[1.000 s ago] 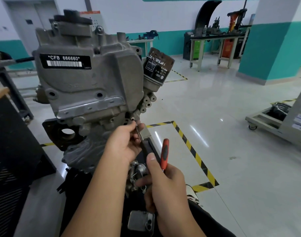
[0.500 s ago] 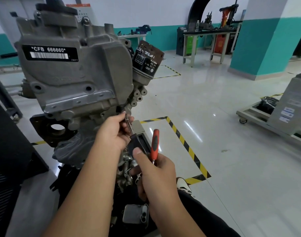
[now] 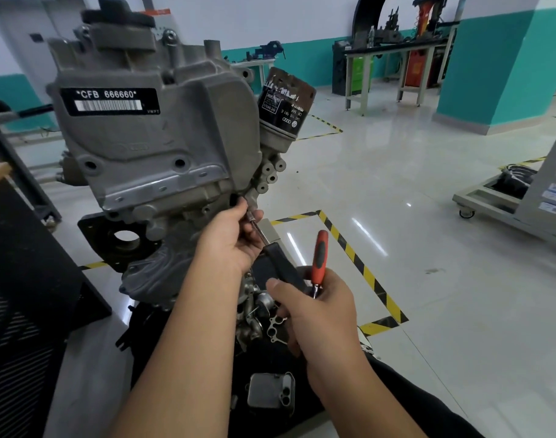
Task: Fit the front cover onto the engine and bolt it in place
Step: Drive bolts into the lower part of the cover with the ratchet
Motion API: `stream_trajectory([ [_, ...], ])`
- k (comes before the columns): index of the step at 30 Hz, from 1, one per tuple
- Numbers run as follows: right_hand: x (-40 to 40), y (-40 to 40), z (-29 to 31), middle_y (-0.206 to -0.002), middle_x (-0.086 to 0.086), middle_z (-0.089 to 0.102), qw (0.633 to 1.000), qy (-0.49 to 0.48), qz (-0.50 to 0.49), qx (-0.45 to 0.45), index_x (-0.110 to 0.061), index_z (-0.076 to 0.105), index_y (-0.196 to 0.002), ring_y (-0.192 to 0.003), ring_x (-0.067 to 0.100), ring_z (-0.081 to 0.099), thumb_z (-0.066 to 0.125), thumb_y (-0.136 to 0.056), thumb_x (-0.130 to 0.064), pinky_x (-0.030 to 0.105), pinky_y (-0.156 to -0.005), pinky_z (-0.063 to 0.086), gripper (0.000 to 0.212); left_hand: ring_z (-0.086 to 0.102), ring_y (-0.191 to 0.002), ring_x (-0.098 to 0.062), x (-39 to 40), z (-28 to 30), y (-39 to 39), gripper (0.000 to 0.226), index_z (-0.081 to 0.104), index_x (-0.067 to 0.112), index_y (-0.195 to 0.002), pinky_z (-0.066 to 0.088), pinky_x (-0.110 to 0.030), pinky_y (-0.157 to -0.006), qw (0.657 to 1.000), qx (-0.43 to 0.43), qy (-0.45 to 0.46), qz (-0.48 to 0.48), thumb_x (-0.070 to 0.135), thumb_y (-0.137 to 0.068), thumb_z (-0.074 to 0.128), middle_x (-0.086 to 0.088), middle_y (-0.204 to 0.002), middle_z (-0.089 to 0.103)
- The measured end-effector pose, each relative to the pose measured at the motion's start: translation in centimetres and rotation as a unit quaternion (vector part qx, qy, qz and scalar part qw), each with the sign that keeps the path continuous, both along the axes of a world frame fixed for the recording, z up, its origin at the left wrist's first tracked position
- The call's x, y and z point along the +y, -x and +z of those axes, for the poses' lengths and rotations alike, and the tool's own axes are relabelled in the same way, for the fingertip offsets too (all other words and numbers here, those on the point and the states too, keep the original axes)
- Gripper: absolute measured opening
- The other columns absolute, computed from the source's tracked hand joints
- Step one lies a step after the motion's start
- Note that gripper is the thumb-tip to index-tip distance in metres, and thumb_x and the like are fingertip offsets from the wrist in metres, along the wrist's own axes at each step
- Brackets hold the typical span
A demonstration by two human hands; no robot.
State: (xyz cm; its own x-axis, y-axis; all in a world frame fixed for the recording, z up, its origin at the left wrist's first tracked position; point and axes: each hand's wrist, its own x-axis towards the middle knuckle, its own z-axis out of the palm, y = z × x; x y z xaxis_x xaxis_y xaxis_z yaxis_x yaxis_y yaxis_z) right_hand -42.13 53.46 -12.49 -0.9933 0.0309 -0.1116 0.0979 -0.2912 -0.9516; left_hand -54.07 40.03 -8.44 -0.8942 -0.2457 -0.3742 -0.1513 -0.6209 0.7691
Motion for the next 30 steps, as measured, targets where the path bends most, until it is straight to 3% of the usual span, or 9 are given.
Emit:
stream_trajectory([
  [3, 0.0, 0.0, 0.2, -0.071, 0.012, 0.071, 1.000, 0.000, -0.015, -0.001, -0.025, 0.065, -0.083, -0.042, 0.014, 0.048, 0.080, -0.083, -0.034, 0.023, -0.043, 0.038, 0.018, 0.038, -0.031, -0.001, 0.0, -0.1, -0.1, 0.026, 0.061, 0.012, -0.079, 0.035, -0.012, -0.035, 1.000, 0.006, -0.011, 0.003, 0.029, -0.097, 0.069, -0.001, -0.057, 0.067],
  [6, 0.1, 0.0, 0.5, -0.064, 0.011, 0.069, 1.000, -0.009, 0.001, -0.009, -0.014, 0.062, -0.080, -0.036, 0.013, 0.043, 0.066, -0.096, -0.042, 0.020, -0.038, 0.034, 0.032, 0.039, -0.032, -0.001, 0.1, 0.0, -0.2, 0.028, 0.061, 0.012, -0.076, 0.038, -0.011, -0.036, 1.000, 0.008, -0.012, 0.006, 0.030, -0.093, 0.073, 0.000, -0.057, 0.066],
  [10, 0.0, 0.1, 0.3, -0.056, 0.008, 0.060, 0.999, -0.015, 0.016, -0.029, -0.005, 0.058, -0.079, -0.036, 0.015, 0.040, 0.056, -0.099, -0.051, 0.022, -0.038, 0.032, 0.050, 0.041, -0.033, -0.001, 0.3, 0.0, -0.7, 0.024, 0.062, 0.009, -0.080, 0.036, -0.012, -0.036, 0.999, 0.018, -0.037, 0.003, 0.019, -0.102, 0.058, -0.006, -0.061, 0.071],
  [13, -0.2, 0.0, 0.4, -0.059, 0.006, 0.059, 0.999, 0.018, 0.030, -0.032, -0.009, 0.060, -0.096, -0.038, 0.016, 0.040, 0.071, -0.092, -0.044, 0.024, -0.039, 0.034, 0.037, 0.042, -0.033, -0.001, 0.2, 0.1, -0.9, 0.024, 0.062, 0.008, -0.080, 0.037, -0.012, -0.036, 0.999, 0.026, -0.042, 0.004, 0.010, -0.103, 0.053, -0.008, -0.062, 0.071],
  [16, -0.4, 0.0, 0.2, -0.065, 0.004, 0.063, 1.000, -0.004, 0.015, 0.013, -0.029, 0.063, -0.083, -0.045, 0.015, 0.047, 0.083, -0.076, -0.029, 0.026, -0.046, 0.039, 0.022, 0.040, -0.032, -0.002, 0.0, 0.1, -0.8, 0.026, 0.062, 0.006, -0.077, 0.039, -0.013, -0.036, 0.999, 0.022, -0.031, 0.005, 0.012, -0.103, 0.057, -0.008, -0.063, 0.069],
  [21, -0.3, -0.3, 0.5, -0.066, 0.022, 0.062, 1.000, 0.007, 0.008, 0.011, -0.004, 0.061, -0.079, -0.041, 0.022, 0.041, 0.080, -0.085, -0.028, 0.027, -0.040, 0.036, 0.031, 0.040, -0.035, -0.002, 0.3, 0.2, -1.4, 0.025, 0.066, 0.008, -0.082, 0.039, -0.012, -0.037, 1.000, 0.013, -0.017, -0.003, 0.022, -0.102, 0.061, -0.004, -0.065, 0.070],
  [25, -0.7, -0.4, 0.9, -0.063, 0.016, 0.067, 0.998, 0.017, 0.053, -0.016, -0.009, 0.060, -0.077, -0.034, 0.021, 0.037, 0.065, -0.097, -0.042, 0.024, -0.038, 0.032, 0.039, 0.037, -0.035, -0.003, 0.5, 0.3, -2.1, 0.024, 0.068, 0.008, -0.089, 0.042, -0.013, -0.042, 0.999, 0.020, -0.033, -0.030, 0.017, -0.104, 0.052, -0.006, -0.068, 0.074],
  [28, -0.8, -0.4, 0.8, -0.062, 0.015, 0.060, 0.999, 0.038, 0.037, -0.008, -0.008, 0.064, -0.071, -0.036, 0.021, 0.037, 0.074, -0.091, -0.038, 0.025, -0.039, 0.035, 0.037, 0.038, -0.039, -0.003, 0.5, 0.0, -1.8, 0.021, 0.065, 0.008, -0.086, 0.042, -0.016, -0.057, 1.000, 0.022, -0.008, -0.016, 0.019, -0.103, 0.058, -0.003, -0.059, 0.069],
  [30, -0.6, -0.3, 0.6, -0.057, 0.009, 0.053, 0.999, 0.045, 0.003, 0.013, -0.012, 0.069, -0.076, -0.039, 0.018, 0.040, 0.085, -0.080, -0.027, 0.026, -0.041, 0.038, 0.022, 0.037, -0.037, -0.003, 0.6, 0.0, -1.6, 0.022, 0.061, 0.009, -0.080, 0.039, -0.013, -0.047, 1.000, 0.024, 0.005, -0.008, 0.020, -0.099, 0.065, -0.002, -0.054, 0.064],
])
